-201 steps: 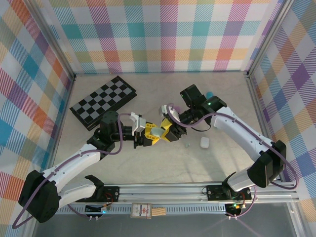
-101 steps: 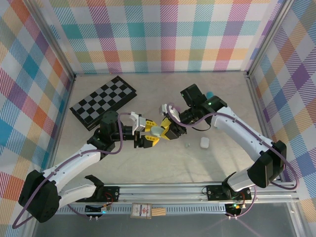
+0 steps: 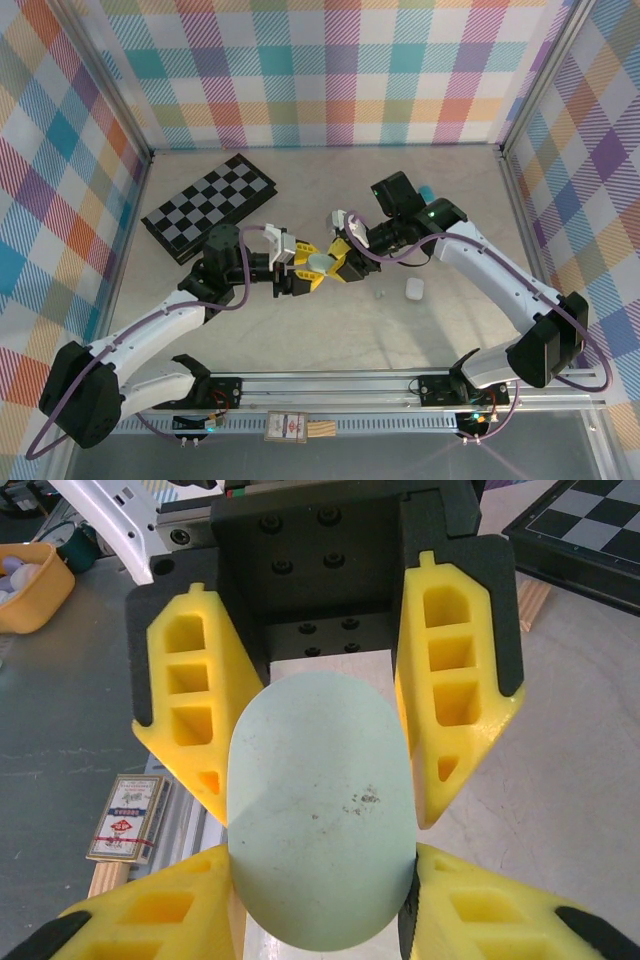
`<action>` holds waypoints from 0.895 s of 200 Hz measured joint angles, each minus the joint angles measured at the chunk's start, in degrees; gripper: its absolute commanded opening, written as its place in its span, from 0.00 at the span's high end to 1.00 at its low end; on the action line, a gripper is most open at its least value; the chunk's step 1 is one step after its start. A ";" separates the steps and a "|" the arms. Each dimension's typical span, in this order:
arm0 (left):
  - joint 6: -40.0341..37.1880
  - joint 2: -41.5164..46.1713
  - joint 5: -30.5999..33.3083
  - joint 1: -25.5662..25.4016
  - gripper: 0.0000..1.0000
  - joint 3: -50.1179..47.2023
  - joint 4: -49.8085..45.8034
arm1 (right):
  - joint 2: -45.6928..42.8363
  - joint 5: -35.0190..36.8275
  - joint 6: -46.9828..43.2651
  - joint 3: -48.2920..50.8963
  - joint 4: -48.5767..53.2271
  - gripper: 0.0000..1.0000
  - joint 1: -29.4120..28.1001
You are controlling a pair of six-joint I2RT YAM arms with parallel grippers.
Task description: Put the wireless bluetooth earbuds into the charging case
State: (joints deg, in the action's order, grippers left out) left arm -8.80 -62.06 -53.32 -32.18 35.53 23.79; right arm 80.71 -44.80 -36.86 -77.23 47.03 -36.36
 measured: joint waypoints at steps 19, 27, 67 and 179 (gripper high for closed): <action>0.20 -0.26 0.02 0.00 0.46 0.00 0.31 | 0.00 0.00 0.17 0.04 -0.74 0.60 0.00; 0.24 -0.35 0.02 0.00 0.45 0.00 0.37 | -0.02 0.00 0.20 0.04 -1.07 0.61 0.00; 0.35 -0.74 0.02 0.00 0.51 0.00 0.39 | -0.26 -0.02 0.42 0.22 -1.57 0.61 0.00; 2.16 -1.33 0.00 0.00 0.56 0.96 0.79 | -0.28 0.61 0.46 0.44 -2.23 0.61 0.04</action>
State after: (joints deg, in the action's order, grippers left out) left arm -6.63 -63.40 -53.32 -32.18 36.49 24.58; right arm 80.42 -44.18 -36.40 -76.79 44.80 -36.32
